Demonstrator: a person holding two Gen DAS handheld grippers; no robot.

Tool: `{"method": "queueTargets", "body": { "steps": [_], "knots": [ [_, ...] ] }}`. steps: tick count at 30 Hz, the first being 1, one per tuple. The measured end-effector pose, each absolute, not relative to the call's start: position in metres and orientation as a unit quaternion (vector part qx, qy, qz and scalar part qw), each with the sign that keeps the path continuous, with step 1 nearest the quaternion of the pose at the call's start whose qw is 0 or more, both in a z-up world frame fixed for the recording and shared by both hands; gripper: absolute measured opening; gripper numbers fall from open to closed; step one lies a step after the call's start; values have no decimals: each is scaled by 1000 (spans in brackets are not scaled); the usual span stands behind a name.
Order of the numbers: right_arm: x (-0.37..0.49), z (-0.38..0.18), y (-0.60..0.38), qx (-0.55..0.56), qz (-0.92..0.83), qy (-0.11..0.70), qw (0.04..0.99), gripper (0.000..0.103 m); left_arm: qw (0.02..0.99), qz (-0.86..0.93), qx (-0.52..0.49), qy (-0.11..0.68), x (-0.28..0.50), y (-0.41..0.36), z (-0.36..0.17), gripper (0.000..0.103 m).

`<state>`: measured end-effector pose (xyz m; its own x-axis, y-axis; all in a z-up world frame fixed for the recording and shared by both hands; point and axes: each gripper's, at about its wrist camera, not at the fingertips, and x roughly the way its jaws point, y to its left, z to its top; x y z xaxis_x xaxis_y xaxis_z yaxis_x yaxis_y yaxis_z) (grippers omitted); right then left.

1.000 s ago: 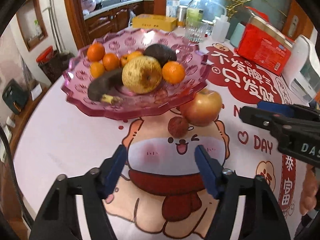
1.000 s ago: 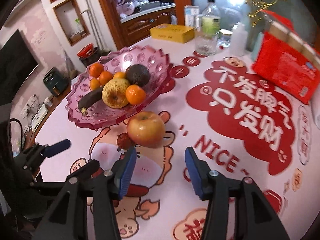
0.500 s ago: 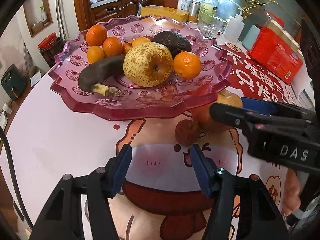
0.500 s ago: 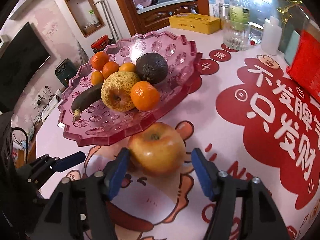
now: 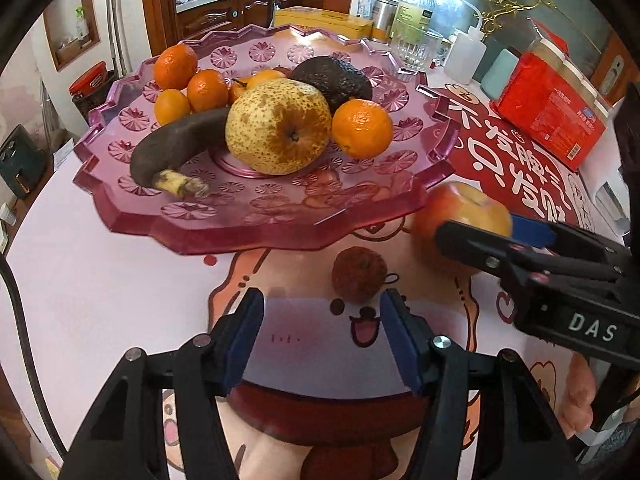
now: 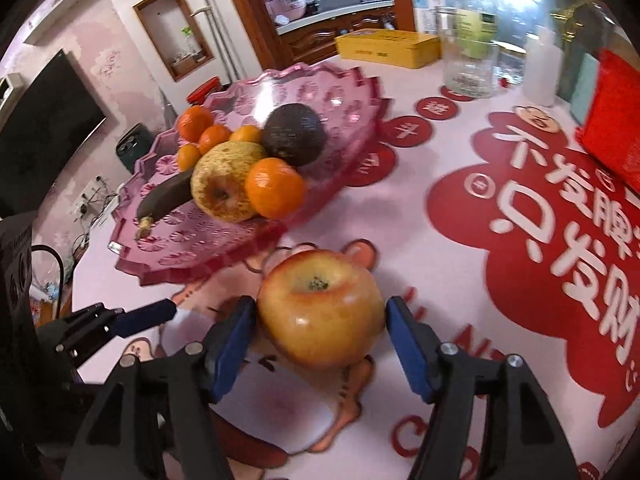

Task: Organize fruits
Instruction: 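Grasp the brown lychee with the left gripper while the right gripper grasps the red apple, then carry lychee and apple into the pink bowl and open both grippers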

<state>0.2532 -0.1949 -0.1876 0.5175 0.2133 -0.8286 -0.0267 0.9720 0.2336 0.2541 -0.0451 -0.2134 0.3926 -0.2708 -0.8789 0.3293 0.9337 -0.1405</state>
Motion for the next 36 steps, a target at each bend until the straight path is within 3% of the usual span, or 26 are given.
{"method": "queueTargets", "body": {
  "steps": [9, 16, 36],
  "knots": [
    [232, -187, -221, 117, 25, 481, 869, 67, 831, -182, 29, 525, 260, -68, -222, 58],
    [225, -185, -214, 100, 17, 475, 874, 67, 831, -184, 46, 523, 260, -87, -227, 30],
    [196, -182, -200, 110, 17, 502, 858, 67, 827, -225, 51, 513, 228, -65, -195, 27]
  ]
}}
